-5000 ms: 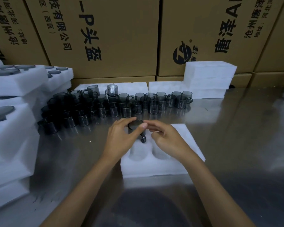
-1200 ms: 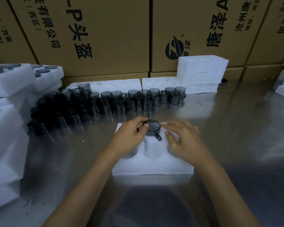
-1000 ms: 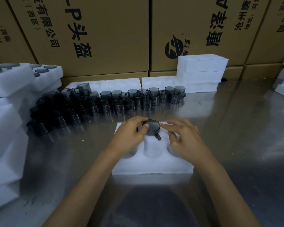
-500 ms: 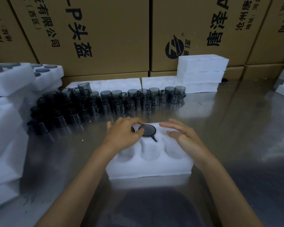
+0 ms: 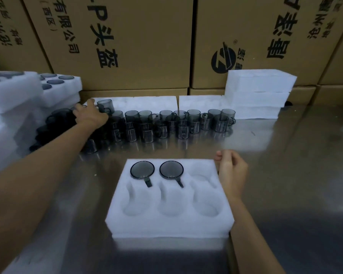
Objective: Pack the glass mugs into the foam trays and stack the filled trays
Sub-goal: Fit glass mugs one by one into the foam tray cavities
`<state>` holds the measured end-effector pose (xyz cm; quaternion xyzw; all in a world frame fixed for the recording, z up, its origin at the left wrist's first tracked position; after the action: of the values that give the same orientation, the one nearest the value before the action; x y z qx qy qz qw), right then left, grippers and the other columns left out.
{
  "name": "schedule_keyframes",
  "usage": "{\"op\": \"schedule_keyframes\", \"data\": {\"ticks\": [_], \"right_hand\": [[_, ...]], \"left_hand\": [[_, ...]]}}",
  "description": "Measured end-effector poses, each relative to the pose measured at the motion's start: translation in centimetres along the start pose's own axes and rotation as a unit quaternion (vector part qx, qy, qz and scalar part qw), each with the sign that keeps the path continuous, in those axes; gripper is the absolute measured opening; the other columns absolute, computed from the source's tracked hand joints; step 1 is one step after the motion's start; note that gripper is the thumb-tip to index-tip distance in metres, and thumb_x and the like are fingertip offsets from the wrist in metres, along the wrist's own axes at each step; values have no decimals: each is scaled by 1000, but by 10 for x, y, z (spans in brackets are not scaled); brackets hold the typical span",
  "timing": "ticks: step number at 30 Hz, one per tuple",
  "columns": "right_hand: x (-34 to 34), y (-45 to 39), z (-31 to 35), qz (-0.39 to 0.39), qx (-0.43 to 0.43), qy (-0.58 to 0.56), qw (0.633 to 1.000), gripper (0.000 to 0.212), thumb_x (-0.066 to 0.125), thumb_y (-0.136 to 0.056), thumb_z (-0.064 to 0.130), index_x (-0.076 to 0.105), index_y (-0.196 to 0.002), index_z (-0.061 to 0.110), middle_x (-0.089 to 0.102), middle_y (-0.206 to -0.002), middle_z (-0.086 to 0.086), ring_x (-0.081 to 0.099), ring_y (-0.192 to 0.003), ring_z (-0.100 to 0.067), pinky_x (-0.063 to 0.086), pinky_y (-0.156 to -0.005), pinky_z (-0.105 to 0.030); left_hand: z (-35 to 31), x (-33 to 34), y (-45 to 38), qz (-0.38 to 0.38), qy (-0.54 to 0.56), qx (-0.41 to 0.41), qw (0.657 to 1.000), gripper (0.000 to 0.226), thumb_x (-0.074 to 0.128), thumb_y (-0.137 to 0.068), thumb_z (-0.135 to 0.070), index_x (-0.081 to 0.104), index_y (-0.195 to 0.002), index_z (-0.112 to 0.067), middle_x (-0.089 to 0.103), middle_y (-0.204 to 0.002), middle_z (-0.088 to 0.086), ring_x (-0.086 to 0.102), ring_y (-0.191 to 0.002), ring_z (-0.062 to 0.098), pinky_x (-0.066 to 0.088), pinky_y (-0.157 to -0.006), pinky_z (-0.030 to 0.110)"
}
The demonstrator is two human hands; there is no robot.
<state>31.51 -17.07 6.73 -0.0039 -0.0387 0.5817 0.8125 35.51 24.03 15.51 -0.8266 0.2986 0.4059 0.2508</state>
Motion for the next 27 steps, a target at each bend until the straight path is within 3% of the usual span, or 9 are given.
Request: {"op": "schedule_keyframes", "data": {"ticks": [3,5,8,13,18,23,27], "right_hand": [[5,-6,-5,15,5,16,1000,27,47,-70,49,69,-72,33,70,-69,13,66,-71,-14,56,-82,-50],[7,-11,-8,14,12,26,999,29,46,-68,50,69,-73,33,69,-68,13,65,-71,-17,54,-85,-54],[9,-13,-9,11,24,48,999,28,47,-70,50,69,-73,34,68,-67,13,65,-72,-19,53,-87,-53],[7,-13,-5,15,24,65,997,38,41,-61,57,69,-73,35,69,-68,7,66,-75,-23,54,-84,-48],[6,-10,-4,34,22,31,999,32,46,-64,53,70,-70,33,70,-67,9,66,-73,-22,54,-86,-52],[2,-9,-6,74,13,7,997,22,57,-85,26,72,-70,21,70,-65,10,62,-62,-7,52,-72,-39],[-2,-4,-4,136,0,53,989,18,59,-88,19,74,-79,19,72,-72,10,63,-70,-5,50,-69,-30]], "left_hand": [[2,13,-26,29,-82,58,995,48,53,-94,-19,44,-140,-7,43,-143,27,35,-133,43,23,-117,43],[3,19,-30,-7,-57,84,995,33,53,-93,-15,55,-122,-1,51,-130,31,47,-118,45,28,-112,42],[12,19,-29,-77,-9,66,995,32,63,-88,-10,54,-117,1,43,-130,33,46,-116,48,36,-106,44],[18,14,-21,-99,6,59,993,39,73,-86,-14,53,-116,1,46,-131,33,46,-121,48,38,-105,46],[10,0,11,-135,48,92,985,30,72,-86,-14,56,-109,-6,46,-128,27,50,-113,46,38,-105,44],[-24,-17,69,-113,148,210,960,26,75,-83,-10,52,-93,-15,48,-118,19,55,-98,28,45,-92,30],[-53,-20,135,-41,258,283,923,34,78,-81,-7,53,-82,-30,45,-107,-3,55,-85,0,47,-84,8]]}}
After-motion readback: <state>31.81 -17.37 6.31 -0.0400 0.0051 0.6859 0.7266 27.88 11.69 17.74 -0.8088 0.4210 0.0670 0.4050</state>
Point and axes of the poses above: each hand's wrist, its own y-axis away from the middle knuckle, its own x-axis out of the palm, z = x × y, the point moved 5 cm from there along -y, towards the middle knuckle
